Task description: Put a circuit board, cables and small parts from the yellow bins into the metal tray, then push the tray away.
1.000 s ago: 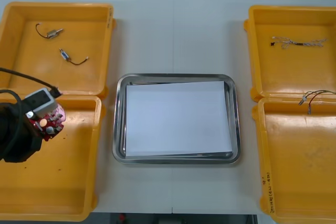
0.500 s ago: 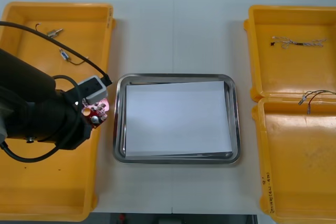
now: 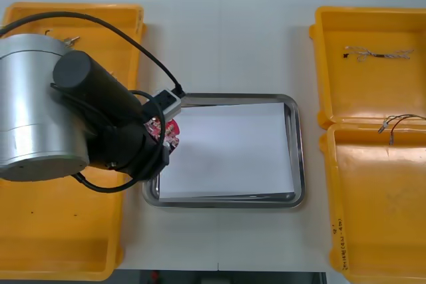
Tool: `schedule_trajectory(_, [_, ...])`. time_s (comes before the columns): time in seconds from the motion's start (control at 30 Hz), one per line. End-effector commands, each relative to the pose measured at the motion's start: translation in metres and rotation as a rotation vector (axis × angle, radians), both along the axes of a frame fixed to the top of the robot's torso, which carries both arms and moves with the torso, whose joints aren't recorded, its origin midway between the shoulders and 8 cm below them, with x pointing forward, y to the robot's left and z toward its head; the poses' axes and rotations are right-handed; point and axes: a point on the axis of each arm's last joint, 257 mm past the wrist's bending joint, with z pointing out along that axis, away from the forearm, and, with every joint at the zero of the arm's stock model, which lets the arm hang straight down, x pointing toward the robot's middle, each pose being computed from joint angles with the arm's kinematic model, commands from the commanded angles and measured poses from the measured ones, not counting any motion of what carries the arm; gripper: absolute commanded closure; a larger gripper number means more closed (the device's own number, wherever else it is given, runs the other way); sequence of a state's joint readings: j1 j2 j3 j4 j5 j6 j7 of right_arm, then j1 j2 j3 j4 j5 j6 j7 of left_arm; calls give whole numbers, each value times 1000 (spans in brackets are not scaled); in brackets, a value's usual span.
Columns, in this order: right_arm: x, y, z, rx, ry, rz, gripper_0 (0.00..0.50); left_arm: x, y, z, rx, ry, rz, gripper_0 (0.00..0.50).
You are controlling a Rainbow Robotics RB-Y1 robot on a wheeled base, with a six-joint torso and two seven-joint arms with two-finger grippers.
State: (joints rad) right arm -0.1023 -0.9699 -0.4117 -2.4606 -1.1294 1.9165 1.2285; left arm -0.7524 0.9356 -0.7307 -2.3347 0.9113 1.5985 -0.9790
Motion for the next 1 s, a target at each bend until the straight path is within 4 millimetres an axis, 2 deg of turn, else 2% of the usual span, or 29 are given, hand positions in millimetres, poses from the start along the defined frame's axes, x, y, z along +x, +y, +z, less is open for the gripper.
schedule_trajectory(0.03, [0, 0, 11, -25, -21, -13, 500, -1, -38, 4, -56, -23, 24, 498])
schedule_trajectory(0.2, [0, 0, 11, -24, -22, -14, 500, -6, -54, -9, -67, -22, 55, 498])
schedule_trajectory(0.53, [-1, 1, 11, -24, -25, -13, 500, -8, -53, -40, -57, -11, 116, 497])
schedule_trajectory(0.8, [0, 1, 12, -24, -26, -15, 500, 4, -65, -66, -114, -8, 156, 498])
schedule_trajectory(1.0, [0, 0, 12, -23, -25, -19, 500, 0, -71, -78, -132, -3, 173, 498])
